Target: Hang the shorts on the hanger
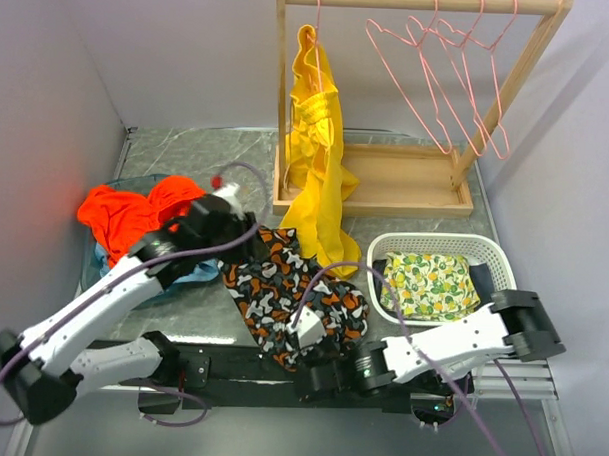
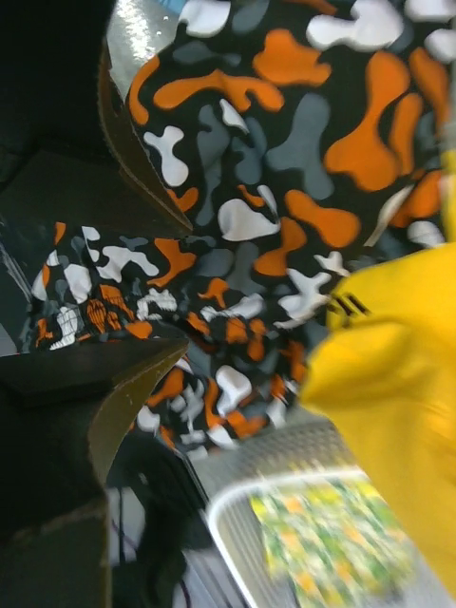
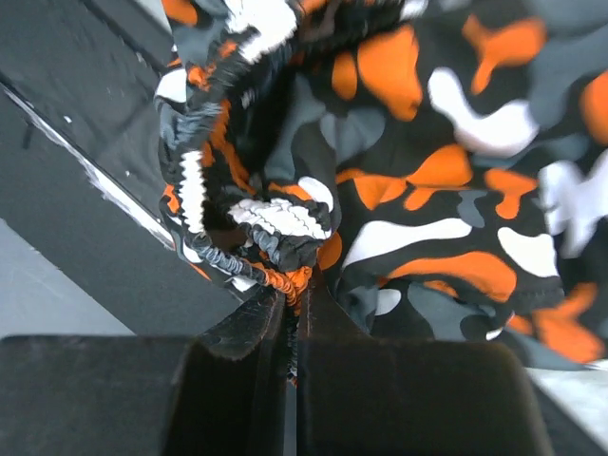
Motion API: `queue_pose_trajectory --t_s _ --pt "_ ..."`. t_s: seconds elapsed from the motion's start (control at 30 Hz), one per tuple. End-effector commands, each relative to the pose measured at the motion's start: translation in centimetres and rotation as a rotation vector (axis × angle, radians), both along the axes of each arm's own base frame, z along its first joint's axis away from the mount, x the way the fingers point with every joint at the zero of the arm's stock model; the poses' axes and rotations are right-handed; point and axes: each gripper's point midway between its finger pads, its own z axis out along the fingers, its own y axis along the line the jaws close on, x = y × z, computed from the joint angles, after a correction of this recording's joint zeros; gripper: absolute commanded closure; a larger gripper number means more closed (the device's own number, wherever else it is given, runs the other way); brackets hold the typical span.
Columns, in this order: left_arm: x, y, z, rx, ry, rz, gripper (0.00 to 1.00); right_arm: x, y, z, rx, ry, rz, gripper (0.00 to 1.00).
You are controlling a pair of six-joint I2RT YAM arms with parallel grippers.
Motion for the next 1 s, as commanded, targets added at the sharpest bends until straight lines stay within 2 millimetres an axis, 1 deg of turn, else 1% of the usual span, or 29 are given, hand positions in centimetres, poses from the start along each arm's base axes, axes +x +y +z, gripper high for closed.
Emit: queue_pose_trajectory --t_s 0.0,0.07,0.1,0.13,0.17,0.2,0.23,0.27,0.3,0.33,0.37,0.4,0.43,0.47,0.5,0.53,0.57,0.6,0.67,0.7,0.73,0.77,0.8,0.83,0.9,0.97 --pt "-0.1 -0.9 -2.1 0.157 -0.011 0.021 0.49 -1.5 1.0 -2.1 0.104 0.078 -0.108 1.0" --pt "-0.8 -2.0 -2.7 0.207 -0.023 -0.011 0.48 -2.2 1.0 -2.6 0.136 0.112 -0.127 1.0" --pt "-1.0 -2.6 -3.7 0.245 -0.006 -0.03 0.47 -2.3 0.6 -3.2 0.138 0.124 -0.128 1.0" --pt "-1.8 -3.5 -4.1 0.268 -0.006 -0.066 0.47 -2.6 1.0 -3.2 0.171 0.145 -0.128 1.0" --pt "-2.0 -4.1 -4.3 0.283 -0.007 -0.083 0.46 -2.7 0.6 -3.9 0.165 0.154 -0.124 1.0" --pt "-2.2 -4.7 -5.5 0.323 0.016 -0.103 0.45 -2.8 0.8 -3.7 0.185 0.165 -0.121 1.0" --pt "-2.9 -5.6 -6.0 0.342 0.018 -0.141 0.43 -2.8 1.0 -3.7 0.204 0.173 -0.126 1.0" --pt "-3.0 -6.2 -6.0 0.35 0.014 -0.154 0.42 -2.8 0.8 -3.9 0.204 0.173 -0.125 1.0" --pt "-3.0 -6.8 -7.1 0.38 0.029 -0.168 0.41 -2.8 0.8 -3.9 0.212 0.179 -0.126 1.0" --pt "-3.1 -7.3 -7.4 0.391 0.026 -0.18 0.4 -2.8 0.8 -4.0 0.221 0.184 -0.13 1.0" --pt "-2.7 -7.7 -7.3 0.395 0.017 -0.174 0.4 -2.8 0.6 -4.2 0.221 0.184 -0.134 1.0" --pt "-2.5 -8.1 -8.2 0.419 0.029 -0.179 0.4 -2.8 0.5 -4.1 0.23 0.188 -0.136 1.0" --pt "-2.3 -8.5 -8.5 0.425 0.026 -0.186 0.4 -2.8 0.5 -4.1 0.24 0.197 -0.139 1.0" --pt "-1.9 -9.0 -8.3 0.425 0.02 -0.185 0.4 -2.7 0.2 -4.4 0.238 0.199 -0.143 1.0" --pt "-1.6 -9.2 -9.2 0.455 0.027 -0.18 0.4 -2.7 0.1 -4.3 0.248 0.203 -0.145 1.0" --pt "-1.3 -9.4 -9.5 0.47 0.026 -0.179 0.4 -2.7 0.0 -4.3 0.256 0.21 -0.152 1.0" --pt "-0.9 -9.8 -9.3 0.473 0.015 -0.172 0.4 -2.6 -0.4 -4.4 0.257 0.211 -0.155 1.0" --pt "-0.5 -9.9 -10.0 0.503 0.016 -0.162 0.39 -2.6 -0.4 -4.4 0.263 0.213 -0.156 1.0" --pt "0.0 -10.9 -9.9 0.495 0.007 -0.166 0.38 -2.5 -0.7 -4.6 0.269 0.217 -0.159 1.0" --pt "0.1 -11.2 -10.4 0.498 0.012 -0.171 0.36 -2.5 -0.7 -4.5 0.275 0.222 -0.162 1.0" --pt "0.3 -11.5 -10.4 0.496 0.011 -0.168 0.36 -2.6 -0.7 -4.5 0.279 0.223 -0.16 1.0" --pt "0.4 -11.6 -10.6 0.5 0.012 -0.165 0.36 -2.5 -0.9 -4.6 0.275 0.223 -0.163 1.0" --pt "0.5 -11.7 -11.4 0.518 0.024 -0.168 0.36 -2.5 -0.9 -4.6 0.276 0.224 -0.164 1.0" --pt "0.4 -11.9 -11.7 0.52 0.03 -0.172 0.36 -2.4 -1.1 -4.7 0.271 0.222 -0.171 1.0" --pt "0.5 -11.8 -12.5 0.531 0.04 -0.168 0.36 -2.3 -1.3 -4.7 0.269 0.22 -0.174 1.0" --pt "0.4 -11.3 -13.2 0.548 0.047 -0.153 0.36 -2.3 -1.5 -4.7 0.277 0.224 -0.178 1.0"
